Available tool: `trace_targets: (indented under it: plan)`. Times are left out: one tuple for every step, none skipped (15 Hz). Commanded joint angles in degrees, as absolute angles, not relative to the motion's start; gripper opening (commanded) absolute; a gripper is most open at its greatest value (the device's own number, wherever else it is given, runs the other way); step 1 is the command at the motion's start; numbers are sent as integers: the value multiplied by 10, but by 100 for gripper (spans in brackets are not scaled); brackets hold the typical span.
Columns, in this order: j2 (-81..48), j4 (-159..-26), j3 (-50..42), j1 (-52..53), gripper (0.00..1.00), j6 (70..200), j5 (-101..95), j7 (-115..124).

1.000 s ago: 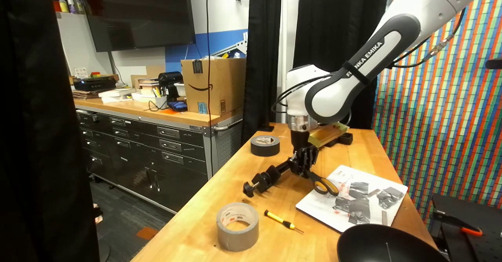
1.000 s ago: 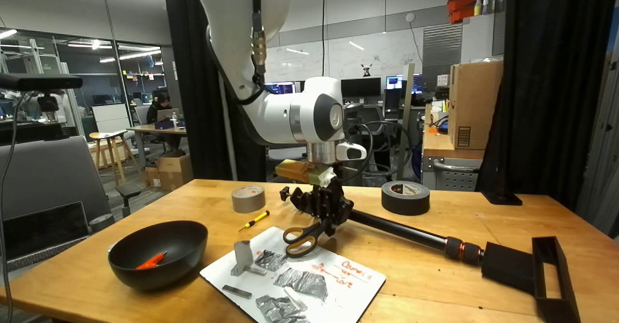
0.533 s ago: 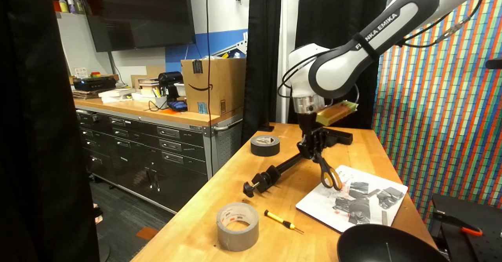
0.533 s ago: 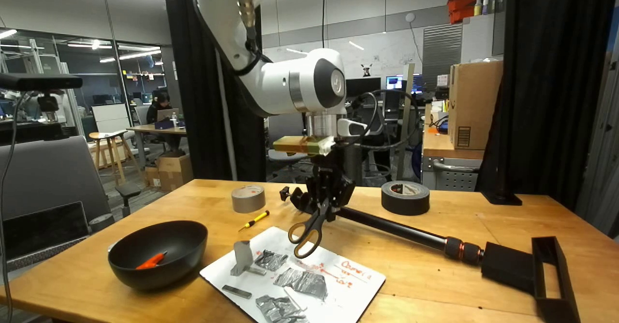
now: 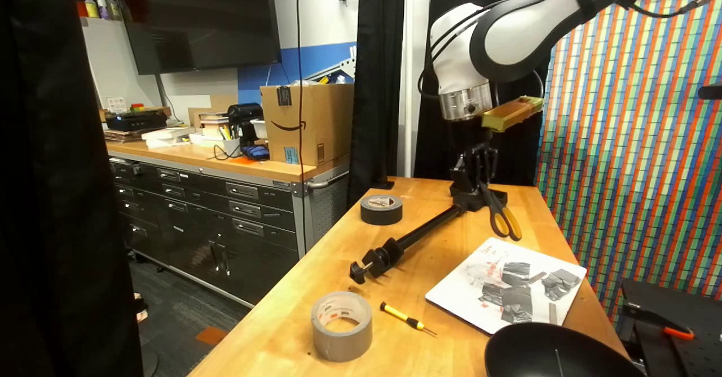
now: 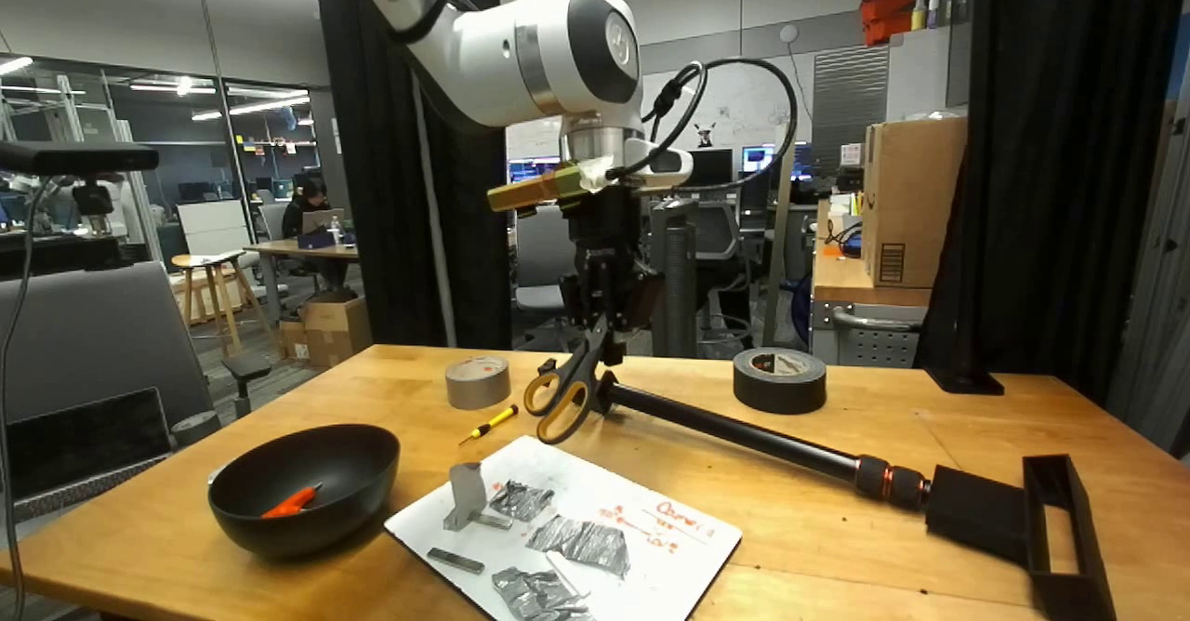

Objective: Pick up the pair of scissors from the table and put it in the bowl.

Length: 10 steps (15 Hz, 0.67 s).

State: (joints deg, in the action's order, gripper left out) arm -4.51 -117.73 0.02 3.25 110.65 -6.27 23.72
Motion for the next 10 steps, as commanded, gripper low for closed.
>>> trace_targets:
  plan:
    - [12,-1204,10,35,10,1071,-68,249]
    - [24,-1210,14,36,9,1062,-62,249]
    - [35,-1217,20,37,9,1056,-56,253]
    - [44,-1221,25,39,9,1050,-50,258]
    - [52,-1225,33,42,9,1045,-42,267]
    - [59,-1227,40,45,9,1038,-33,278]
    - [67,-1228,47,48,10,1030,-24,289]
    - [72,-1227,56,52,9,1022,-10,301]
    - [77,-1226,64,56,10,1014,5,313]
    - [81,-1226,72,60,9,1009,22,325]
